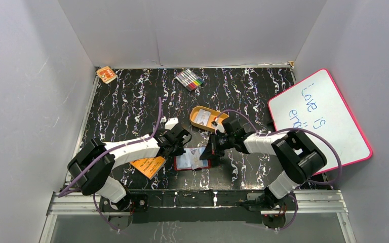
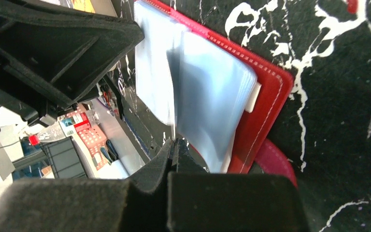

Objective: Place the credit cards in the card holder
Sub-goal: Insert the credit card into the card holder.

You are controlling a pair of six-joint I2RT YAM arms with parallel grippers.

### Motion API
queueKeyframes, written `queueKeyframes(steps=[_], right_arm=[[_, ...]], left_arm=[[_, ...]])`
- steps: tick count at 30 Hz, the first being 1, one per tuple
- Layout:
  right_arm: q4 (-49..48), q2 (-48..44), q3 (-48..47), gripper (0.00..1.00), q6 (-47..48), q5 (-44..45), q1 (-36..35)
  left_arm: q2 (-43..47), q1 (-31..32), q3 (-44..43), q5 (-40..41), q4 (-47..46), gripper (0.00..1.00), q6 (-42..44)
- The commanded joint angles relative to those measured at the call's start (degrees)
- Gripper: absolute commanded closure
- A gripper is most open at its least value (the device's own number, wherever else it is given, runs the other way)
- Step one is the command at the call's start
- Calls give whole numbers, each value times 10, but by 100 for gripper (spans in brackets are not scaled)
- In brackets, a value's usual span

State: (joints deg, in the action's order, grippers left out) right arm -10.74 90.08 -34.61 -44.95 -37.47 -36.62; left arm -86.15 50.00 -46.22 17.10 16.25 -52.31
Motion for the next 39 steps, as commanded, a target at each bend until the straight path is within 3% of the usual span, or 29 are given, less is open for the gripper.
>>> queueKeyframes(steps=[1,9,39], right_arm=[[-46,24,-14,100,-19,-5,1],[-94,49,-10,100,-53,-17,1],[-64,-10,48,100,-37,-17,6]], left_arm=[[-3,-2,23,-5,59,100,3],[0,-3,30,-6,58,100,2],[6,-3,29,4,67,100,9]])
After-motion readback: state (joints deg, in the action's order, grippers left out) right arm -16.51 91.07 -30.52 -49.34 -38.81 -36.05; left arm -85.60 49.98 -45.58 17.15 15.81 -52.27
